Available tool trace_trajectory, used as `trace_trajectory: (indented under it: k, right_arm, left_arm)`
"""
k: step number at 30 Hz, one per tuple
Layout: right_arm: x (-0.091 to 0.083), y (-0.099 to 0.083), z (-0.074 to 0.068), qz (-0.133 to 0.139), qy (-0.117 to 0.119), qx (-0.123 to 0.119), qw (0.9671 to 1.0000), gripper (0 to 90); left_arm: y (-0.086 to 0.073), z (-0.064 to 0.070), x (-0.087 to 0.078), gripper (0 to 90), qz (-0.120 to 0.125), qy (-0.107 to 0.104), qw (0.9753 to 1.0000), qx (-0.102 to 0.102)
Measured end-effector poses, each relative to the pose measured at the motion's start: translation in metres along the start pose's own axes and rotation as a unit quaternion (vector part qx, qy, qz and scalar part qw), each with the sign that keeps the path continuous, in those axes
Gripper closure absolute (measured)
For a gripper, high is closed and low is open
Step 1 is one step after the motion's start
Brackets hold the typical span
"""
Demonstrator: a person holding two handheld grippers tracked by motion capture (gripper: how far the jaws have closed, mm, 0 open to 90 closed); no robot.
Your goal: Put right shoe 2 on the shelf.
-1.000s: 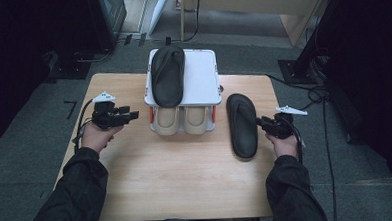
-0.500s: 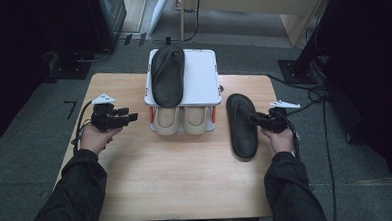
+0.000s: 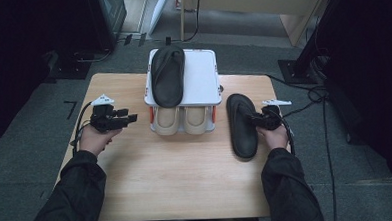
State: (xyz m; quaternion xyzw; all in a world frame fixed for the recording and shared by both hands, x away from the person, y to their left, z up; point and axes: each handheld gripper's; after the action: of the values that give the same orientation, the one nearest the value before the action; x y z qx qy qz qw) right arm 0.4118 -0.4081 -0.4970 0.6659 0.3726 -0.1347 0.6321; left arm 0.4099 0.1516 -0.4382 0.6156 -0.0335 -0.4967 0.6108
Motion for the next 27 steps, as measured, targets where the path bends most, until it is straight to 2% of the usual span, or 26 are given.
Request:
trace_trajectory:
  k: [7, 12, 19, 27]
  right_arm:
    - [-0.002, 0.001, -0.002, -0.001, -0.01, 0.012, 0.9999, 70.8]
    - [-0.005, 0.003, -0.004, 0.001, -0.017, 0.011, 0.9998, 71.0]
    - [-0.009, 0.006, -0.007, -0.004, -0.028, 0.022, 0.9994, 70.8]
    - [-0.017, 0.012, -0.011, -0.004, -0.029, 0.038, 0.9988, 70.8]
  left_arm:
    - [0.001, 0.001, 0.001, 47.4, 0.0, 0.0, 1.0, 0.001]
    - [0.0, 0.0, 0.0, 47.4, 0.002, 0.001, 1.0, 0.0]
    - [0.001, 0.001, 0.0, 47.4, 0.002, -0.001, 1.0, 0.001]
    - [0.002, 0.001, 0.001, 46.7, -0.001, -0.006, 1.0, 0.0]
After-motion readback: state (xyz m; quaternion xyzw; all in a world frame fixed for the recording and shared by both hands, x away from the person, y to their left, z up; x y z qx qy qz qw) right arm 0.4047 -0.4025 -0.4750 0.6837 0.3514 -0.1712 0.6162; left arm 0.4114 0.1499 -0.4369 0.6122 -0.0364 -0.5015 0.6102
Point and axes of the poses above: each handheld gripper's, and its own axes: x roughly forward along the jaws, y roughly out of its top, z roughly to its right, and after that the axes turned 3 degrees about -y, right-handed
